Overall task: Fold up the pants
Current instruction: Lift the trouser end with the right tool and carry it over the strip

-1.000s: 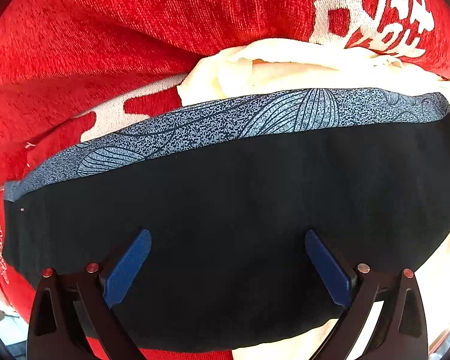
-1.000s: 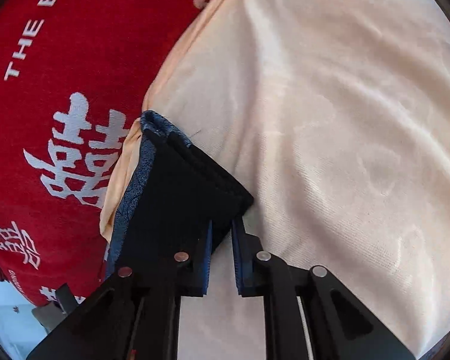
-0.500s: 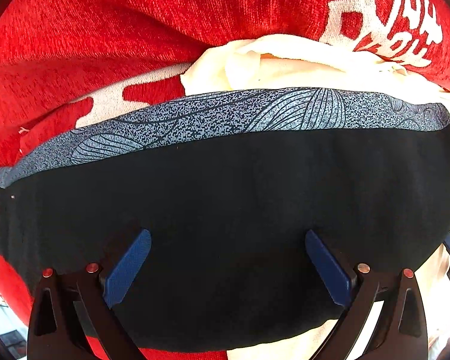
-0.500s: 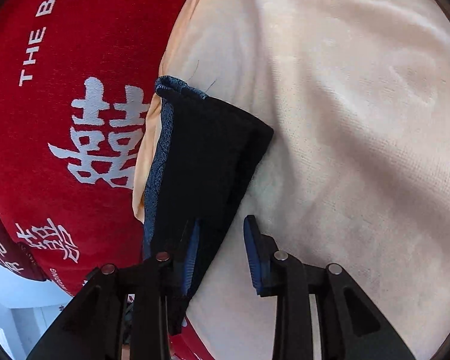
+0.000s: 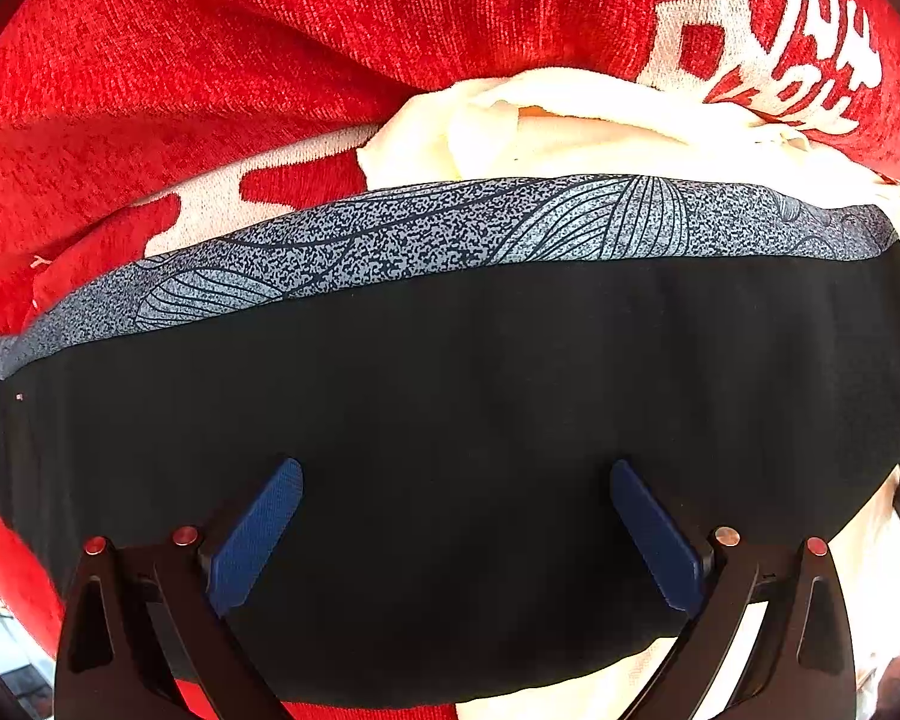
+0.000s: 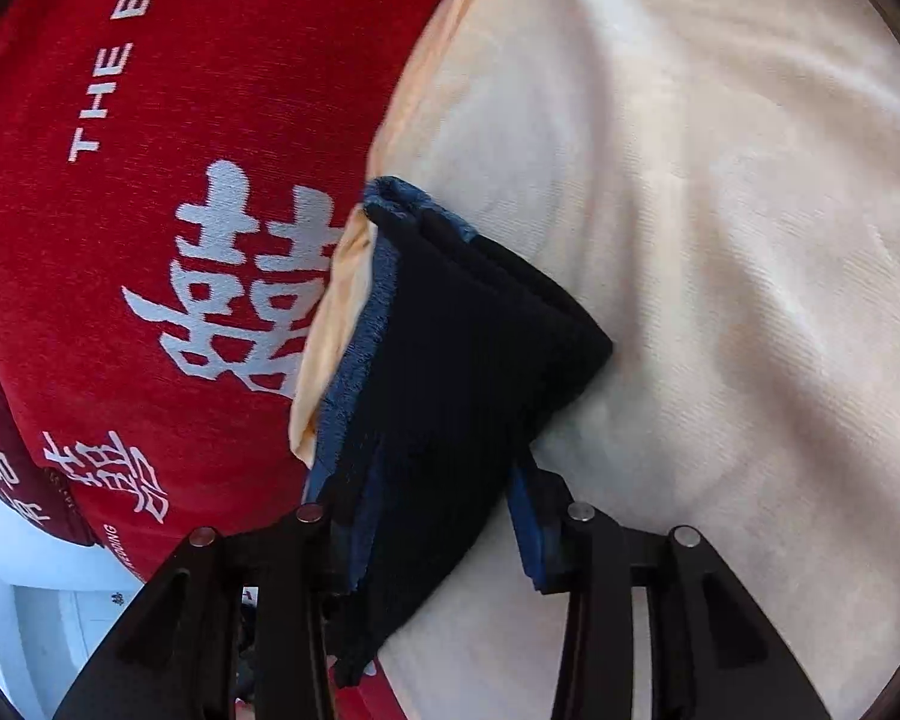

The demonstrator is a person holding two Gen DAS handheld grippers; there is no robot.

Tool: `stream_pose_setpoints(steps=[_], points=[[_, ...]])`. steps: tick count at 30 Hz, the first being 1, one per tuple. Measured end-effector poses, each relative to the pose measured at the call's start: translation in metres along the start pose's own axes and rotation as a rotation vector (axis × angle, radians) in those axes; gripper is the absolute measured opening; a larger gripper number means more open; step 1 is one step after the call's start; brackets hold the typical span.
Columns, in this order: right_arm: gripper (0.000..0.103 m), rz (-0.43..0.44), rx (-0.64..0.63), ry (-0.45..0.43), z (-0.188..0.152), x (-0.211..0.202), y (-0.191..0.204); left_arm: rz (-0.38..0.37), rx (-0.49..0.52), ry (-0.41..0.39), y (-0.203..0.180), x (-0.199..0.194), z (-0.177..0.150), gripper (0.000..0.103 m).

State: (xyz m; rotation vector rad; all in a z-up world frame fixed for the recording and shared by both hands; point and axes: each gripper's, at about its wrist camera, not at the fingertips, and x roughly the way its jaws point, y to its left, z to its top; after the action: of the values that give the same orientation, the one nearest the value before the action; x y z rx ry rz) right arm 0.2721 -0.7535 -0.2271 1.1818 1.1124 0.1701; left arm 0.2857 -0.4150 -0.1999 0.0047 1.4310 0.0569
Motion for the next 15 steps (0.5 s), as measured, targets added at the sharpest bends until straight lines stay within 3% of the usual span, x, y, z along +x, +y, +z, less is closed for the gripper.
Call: stream_pose_setpoints(steps=[5,6,7,8,13,14,15], points=[[0.042,0.041,0.031,-0.032,0.014,0.011,-0.001,-0.006,0.014,0.002,0.000,-0.003,0.004,0.103],[0.039,0.050,0.043,-0.027,0.018,0.016,0.002,-0.009,0.016,0.000,0.002,-0.006,0.006,0.091],[0.031,0.037,0.055,-0.015,0.021,0.022,0.005,-0.023,0.021,-0.009,0.002,-0.012,0.006,0.072],[0.015,0.035,0.062,-0.012,0.021,0.024,0.007,-0.033,0.034,-0.018,0.001,-0.021,0.006,0.066],[0.013,0.130,0.044,-0.018,0.012,0.006,0.026,-0.047,0.124,-0.120,-0.015,-0.047,-0.002,0.065],[0.013,0.140,0.017,-0.013,0.009,0.001,0.034,-0.054,0.146,-0.122,-0.021,-0.044,-0.005,0.065],[0.013,0.151,-0.004,-0.010,0.007,-0.003,0.040,-0.057,0.189,-0.070,-0.034,-0.028,-0.010,0.065]])
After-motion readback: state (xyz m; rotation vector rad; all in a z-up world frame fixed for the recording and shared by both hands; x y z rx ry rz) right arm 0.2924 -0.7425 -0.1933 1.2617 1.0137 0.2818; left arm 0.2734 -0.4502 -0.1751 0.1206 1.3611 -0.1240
